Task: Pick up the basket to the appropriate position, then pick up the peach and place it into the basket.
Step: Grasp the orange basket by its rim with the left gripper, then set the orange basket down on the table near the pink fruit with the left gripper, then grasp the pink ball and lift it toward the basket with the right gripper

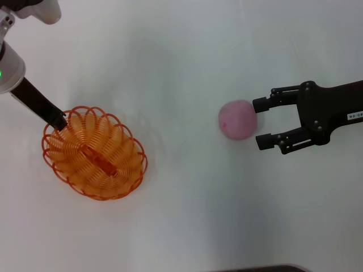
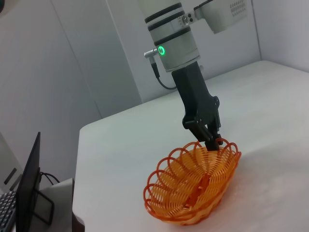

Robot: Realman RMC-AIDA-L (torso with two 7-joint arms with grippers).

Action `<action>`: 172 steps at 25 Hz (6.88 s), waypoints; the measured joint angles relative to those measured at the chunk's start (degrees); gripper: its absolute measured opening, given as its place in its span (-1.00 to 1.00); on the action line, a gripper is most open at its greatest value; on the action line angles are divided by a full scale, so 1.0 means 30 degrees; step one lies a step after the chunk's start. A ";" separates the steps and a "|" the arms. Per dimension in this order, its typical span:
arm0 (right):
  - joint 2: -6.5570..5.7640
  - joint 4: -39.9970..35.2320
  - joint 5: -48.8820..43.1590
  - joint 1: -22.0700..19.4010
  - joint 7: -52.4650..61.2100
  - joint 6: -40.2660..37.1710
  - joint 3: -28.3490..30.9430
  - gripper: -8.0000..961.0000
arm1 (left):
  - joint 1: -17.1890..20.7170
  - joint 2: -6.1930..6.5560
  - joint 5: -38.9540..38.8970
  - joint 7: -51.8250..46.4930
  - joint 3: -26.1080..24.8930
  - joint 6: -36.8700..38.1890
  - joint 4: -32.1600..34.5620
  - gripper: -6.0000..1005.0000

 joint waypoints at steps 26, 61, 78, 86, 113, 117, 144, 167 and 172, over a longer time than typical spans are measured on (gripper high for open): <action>-0.0153 0.0000 0.0003 -0.0161 -0.0514 0.0086 0.0160 0.84 | 0.1306 -0.0599 -0.1641 -0.0401 -0.8849 0.4017 0.4765 -0.92; -0.0025 0.0162 -0.0982 -0.0176 -0.2622 0.1146 0.0353 0.84 | 0.2472 -0.0956 -0.2273 -0.4991 -0.9894 -0.0516 0.1500 -0.74; 0.0141 0.0169 -0.0850 -0.0078 -0.1223 0.1123 0.2263 0.84 | 0.7198 -0.0202 -1.3479 0.4339 -0.9934 0.0271 0.3834 0.10; 0.0409 0.0096 -0.0824 0.0197 0.0426 0.1155 0.3968 0.84 | 0.9090 -0.0362 -1.6575 1.3309 -1.0740 0.4496 0.2781 0.10; 0.0894 -0.8954 -0.3457 0.4066 1.3682 0.0323 0.2617 0.84 | 1.0374 -0.0970 -1.3504 1.8910 -1.0885 0.4986 0.1714 0.76; 0.1316 -1.0242 -0.6235 0.5220 1.4341 -0.1012 0.1920 0.84 | 1.0396 -0.0955 -1.3505 1.8875 -1.0890 0.5074 0.1731 0.79; 0.2788 -0.7183 -1.1416 0.5857 1.6997 0.4670 -0.8342 0.83 | 1.0282 -0.1048 -1.3550 1.8613 -1.0815 0.5688 0.1760 0.78; 0.2785 -0.5930 -1.1490 0.6059 1.6859 0.5197 -0.9519 0.15 | 1.0138 -0.1043 -1.3523 1.8135 -1.0823 0.6128 0.1766 0.78; 0.2786 -0.5967 -1.1489 0.6058 1.6872 0.5189 -0.9493 -0.31 | 1.0147 -0.1059 -1.3511 1.8127 -1.0784 0.6127 0.1736 0.78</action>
